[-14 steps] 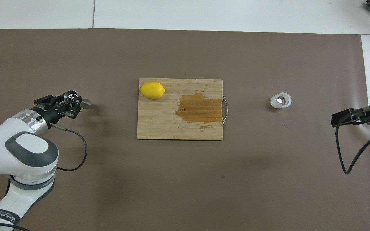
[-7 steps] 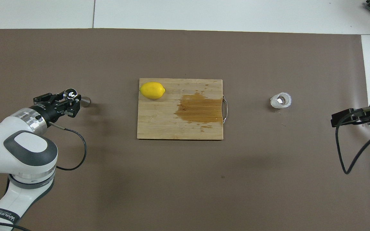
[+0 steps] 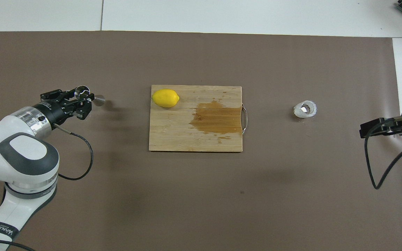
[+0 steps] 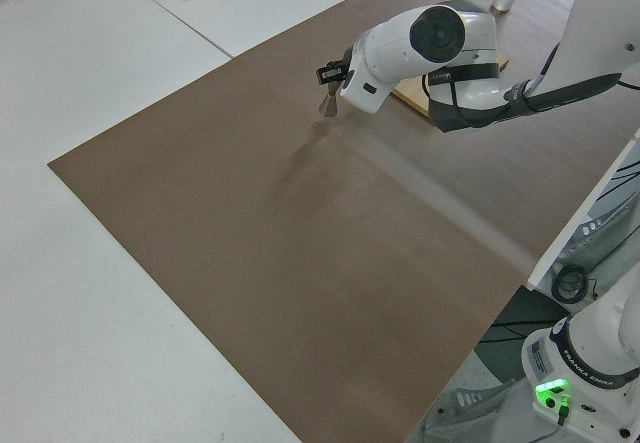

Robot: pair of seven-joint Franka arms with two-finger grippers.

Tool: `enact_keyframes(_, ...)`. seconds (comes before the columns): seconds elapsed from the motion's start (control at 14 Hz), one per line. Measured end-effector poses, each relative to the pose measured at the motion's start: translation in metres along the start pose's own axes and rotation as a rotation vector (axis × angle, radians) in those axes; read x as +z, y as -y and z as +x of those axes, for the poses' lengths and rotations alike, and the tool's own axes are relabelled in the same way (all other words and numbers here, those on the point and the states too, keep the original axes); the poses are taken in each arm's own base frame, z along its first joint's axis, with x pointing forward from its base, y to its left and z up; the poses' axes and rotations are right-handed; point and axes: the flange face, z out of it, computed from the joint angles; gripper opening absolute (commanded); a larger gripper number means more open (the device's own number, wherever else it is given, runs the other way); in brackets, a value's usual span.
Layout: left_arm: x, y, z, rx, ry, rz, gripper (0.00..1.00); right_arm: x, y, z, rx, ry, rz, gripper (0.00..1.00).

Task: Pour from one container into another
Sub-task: 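Lift the metal cup with the left gripper and carry it over the board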

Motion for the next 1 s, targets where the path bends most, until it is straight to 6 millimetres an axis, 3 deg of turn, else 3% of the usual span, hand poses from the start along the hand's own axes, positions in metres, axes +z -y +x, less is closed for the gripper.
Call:
enact_keyframes(0.14, 0.0, 0.012, -0.016, 0.025, 0.022, 0.034, 0.0, 0.0, 0.0, 0.0, 0.0, 0.0, 0.0, 1.0)
enact_keyframes(0.29, 0.001, 0.037, -0.033, 0.064, 0.042, 0.067, 0.0, 0.0, 0.0, 0.0, 0.0, 0.0, 0.0, 1.0)
enact_keyframes(0.64, 0.008, 0.117, -0.075, 0.176, 0.095, 0.168, 0.0, 0.0, 0.0, 0.0, 0.0, 0.0, 0.0, 1.0)
enact_keyframes(1.0, 0.013, 0.194, -0.095, 0.327, 0.093, 0.294, 0.0, 0.0, 0.0, 0.0, 0.0, 0.0, 0.0, 1.0)
